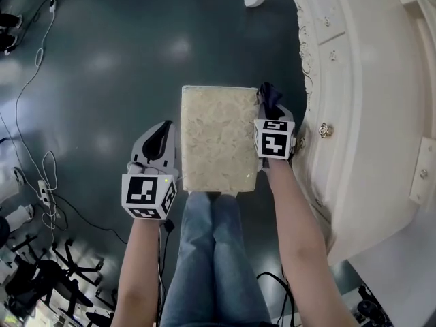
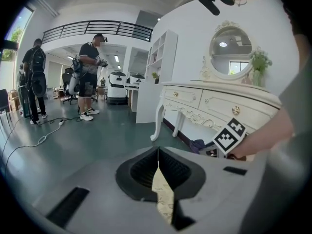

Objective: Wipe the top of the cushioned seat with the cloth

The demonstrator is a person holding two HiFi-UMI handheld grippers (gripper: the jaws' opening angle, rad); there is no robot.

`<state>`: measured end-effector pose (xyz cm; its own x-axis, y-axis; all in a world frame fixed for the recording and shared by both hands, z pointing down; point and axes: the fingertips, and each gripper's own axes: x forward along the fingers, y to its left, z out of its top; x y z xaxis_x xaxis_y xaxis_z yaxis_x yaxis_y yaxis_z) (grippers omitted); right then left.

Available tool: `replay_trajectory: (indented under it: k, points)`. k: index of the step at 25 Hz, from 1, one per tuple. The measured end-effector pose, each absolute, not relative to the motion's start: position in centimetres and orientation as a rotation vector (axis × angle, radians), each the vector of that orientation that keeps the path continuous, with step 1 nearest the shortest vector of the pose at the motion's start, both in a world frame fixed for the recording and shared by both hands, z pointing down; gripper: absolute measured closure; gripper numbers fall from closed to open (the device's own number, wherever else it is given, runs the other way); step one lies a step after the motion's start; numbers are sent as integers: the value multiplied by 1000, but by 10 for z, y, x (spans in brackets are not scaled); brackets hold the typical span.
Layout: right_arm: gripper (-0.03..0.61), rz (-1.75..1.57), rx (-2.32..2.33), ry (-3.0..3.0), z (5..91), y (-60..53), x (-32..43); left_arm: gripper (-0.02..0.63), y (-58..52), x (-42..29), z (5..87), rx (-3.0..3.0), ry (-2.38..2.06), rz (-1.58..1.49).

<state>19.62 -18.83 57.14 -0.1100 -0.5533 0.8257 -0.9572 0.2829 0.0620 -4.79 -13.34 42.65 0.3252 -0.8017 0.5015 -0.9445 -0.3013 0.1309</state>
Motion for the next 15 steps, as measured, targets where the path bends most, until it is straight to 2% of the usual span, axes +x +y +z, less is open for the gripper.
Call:
replay_trajectory:
  k: [15]
  points:
    - [539,766,1263,-1782,604,-199,188,609,-130,-54,437,2182,-1547,512]
